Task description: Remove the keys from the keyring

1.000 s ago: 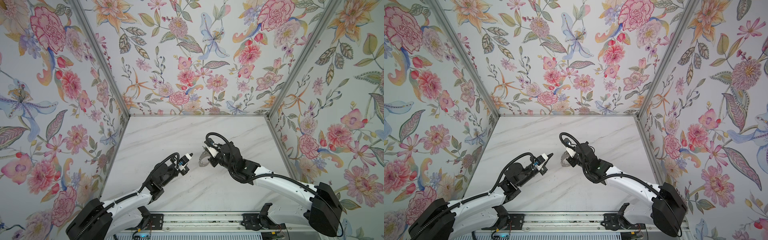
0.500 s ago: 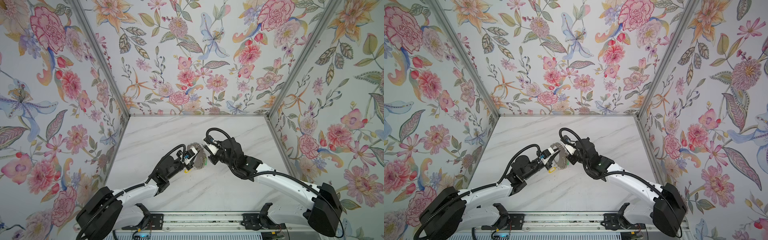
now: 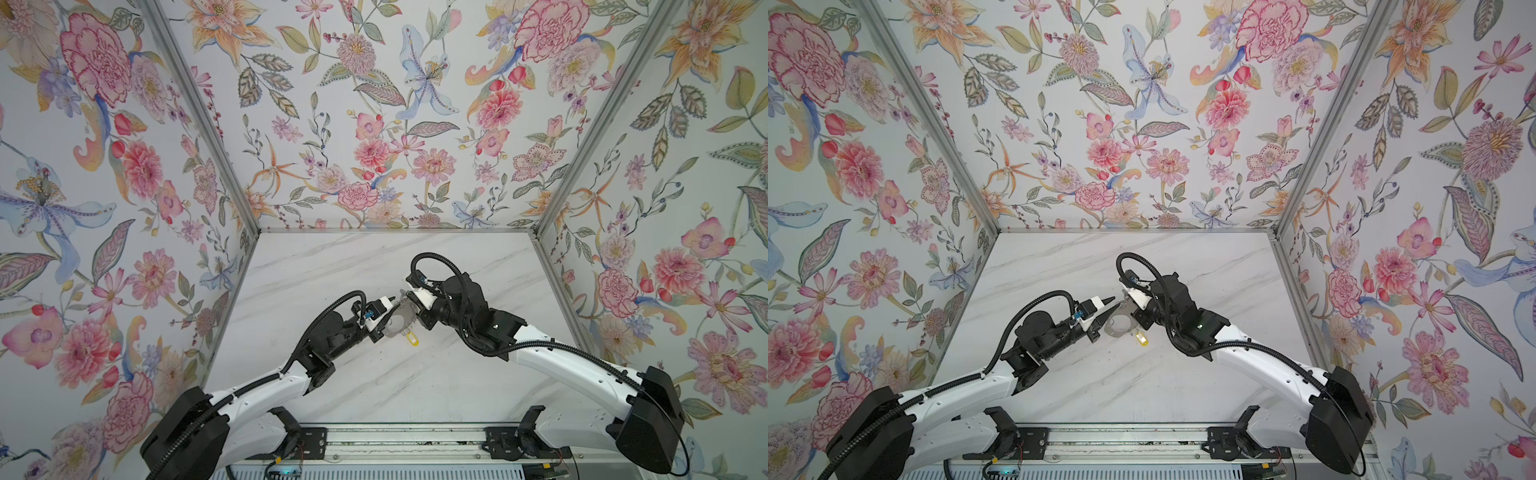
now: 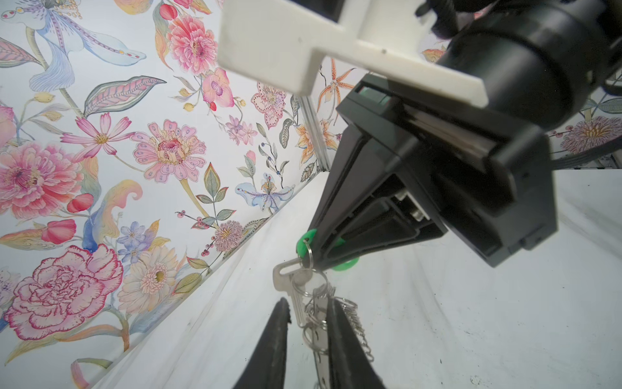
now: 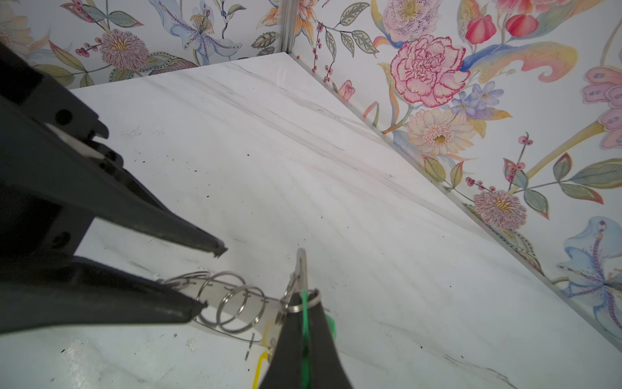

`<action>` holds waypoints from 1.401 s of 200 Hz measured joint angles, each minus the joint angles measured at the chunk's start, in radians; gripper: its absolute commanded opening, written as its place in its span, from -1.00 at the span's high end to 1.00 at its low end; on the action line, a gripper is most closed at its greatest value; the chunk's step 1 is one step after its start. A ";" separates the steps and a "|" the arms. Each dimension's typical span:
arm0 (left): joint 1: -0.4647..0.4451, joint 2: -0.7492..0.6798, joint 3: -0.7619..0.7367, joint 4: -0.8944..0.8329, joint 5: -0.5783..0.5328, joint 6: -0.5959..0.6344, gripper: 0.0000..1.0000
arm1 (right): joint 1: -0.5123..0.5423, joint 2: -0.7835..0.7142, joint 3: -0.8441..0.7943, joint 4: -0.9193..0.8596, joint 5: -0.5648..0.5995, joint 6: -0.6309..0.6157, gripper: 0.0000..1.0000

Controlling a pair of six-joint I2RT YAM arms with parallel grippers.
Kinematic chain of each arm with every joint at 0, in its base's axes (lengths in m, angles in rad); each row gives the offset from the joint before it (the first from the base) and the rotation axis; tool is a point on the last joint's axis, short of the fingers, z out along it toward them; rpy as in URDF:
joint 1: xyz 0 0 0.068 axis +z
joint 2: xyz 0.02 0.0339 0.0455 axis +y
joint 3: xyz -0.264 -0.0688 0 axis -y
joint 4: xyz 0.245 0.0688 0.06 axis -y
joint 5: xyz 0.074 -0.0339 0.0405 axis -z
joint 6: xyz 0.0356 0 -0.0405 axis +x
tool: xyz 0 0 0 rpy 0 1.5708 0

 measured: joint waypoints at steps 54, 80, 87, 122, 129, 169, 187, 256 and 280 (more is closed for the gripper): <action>0.000 0.023 0.017 -0.015 0.010 -0.010 0.44 | 0.023 -0.019 0.000 -0.024 -0.023 0.015 1.00; 0.000 0.028 0.020 -0.015 0.010 -0.011 0.43 | 0.037 -0.037 0.005 -0.031 -0.030 0.022 1.00; 0.000 0.029 0.020 -0.015 0.010 -0.011 0.43 | 0.040 -0.040 0.010 -0.034 -0.033 0.026 1.00; 0.000 0.029 0.020 -0.017 0.009 -0.018 0.43 | 0.054 -0.049 0.033 -0.045 -0.045 0.034 1.00; 0.000 0.029 0.020 -0.017 0.009 -0.018 0.43 | 0.057 -0.051 0.036 -0.047 -0.046 0.034 1.00; 0.000 0.029 0.021 -0.018 0.008 -0.018 0.42 | 0.073 -0.051 0.043 -0.053 -0.049 0.042 1.00; 0.000 0.029 0.022 -0.023 0.006 -0.018 0.41 | 0.075 -0.051 0.043 -0.053 -0.051 0.042 1.00; 0.000 0.004 0.022 -0.051 -0.018 -0.018 0.41 | 0.074 -0.044 0.047 -0.058 -0.040 0.042 1.00; 0.000 0.003 0.022 -0.061 -0.021 -0.018 0.41 | 0.073 -0.019 0.060 -0.059 -0.041 0.042 1.00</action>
